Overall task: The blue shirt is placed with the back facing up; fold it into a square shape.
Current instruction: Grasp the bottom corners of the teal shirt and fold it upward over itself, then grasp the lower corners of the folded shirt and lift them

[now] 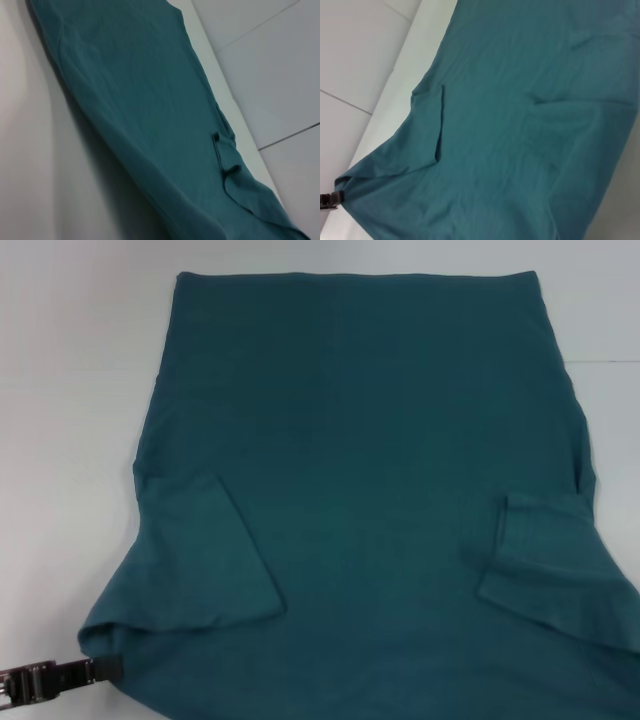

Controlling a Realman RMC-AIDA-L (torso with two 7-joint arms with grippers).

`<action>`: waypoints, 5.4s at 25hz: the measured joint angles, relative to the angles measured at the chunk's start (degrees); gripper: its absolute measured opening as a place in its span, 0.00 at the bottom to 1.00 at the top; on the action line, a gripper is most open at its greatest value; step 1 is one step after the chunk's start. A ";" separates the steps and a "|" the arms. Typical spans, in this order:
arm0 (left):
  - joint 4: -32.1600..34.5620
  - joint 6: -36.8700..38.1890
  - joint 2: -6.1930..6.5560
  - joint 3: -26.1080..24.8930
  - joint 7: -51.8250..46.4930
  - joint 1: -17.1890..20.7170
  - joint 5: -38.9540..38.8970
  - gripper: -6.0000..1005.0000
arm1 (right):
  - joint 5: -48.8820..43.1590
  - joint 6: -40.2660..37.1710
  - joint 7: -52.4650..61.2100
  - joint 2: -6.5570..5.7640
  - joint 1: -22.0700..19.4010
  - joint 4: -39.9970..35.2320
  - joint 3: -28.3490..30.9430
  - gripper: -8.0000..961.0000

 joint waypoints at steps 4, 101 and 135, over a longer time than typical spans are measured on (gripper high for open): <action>0.11 1.13 -0.04 -0.78 0.01 0.23 0.03 0.08 | -0.91 -0.38 0.01 0.01 -0.10 -0.03 0.28 0.05; -29.69 -60.57 -0.72 -1.68 16.64 -28.72 -31.04 0.48 | 9.36 75.42 -20.65 3.20 36.18 18.51 -8.57 0.44; -10.66 -38.69 0.04 12.56 14.65 -10.73 -26.25 0.82 | 11.01 33.87 6.89 0.05 22.06 4.44 -8.90 0.64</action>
